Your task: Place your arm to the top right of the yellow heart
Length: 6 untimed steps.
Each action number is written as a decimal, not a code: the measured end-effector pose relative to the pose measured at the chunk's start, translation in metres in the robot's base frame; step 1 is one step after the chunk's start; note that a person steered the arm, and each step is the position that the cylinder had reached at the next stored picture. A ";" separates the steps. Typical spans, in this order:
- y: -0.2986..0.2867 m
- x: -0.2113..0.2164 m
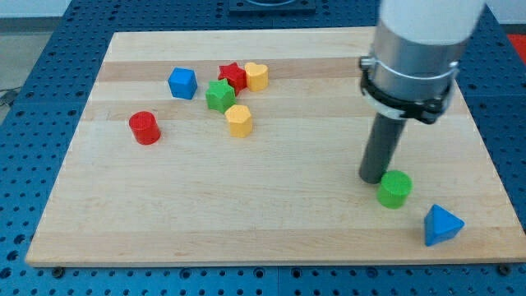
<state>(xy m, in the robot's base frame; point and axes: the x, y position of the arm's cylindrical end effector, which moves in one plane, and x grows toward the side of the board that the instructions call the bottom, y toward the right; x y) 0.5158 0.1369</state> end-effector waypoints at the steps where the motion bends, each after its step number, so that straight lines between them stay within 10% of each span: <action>1: 0.016 0.008; 2: 0.024 0.016; 6: -0.021 -0.217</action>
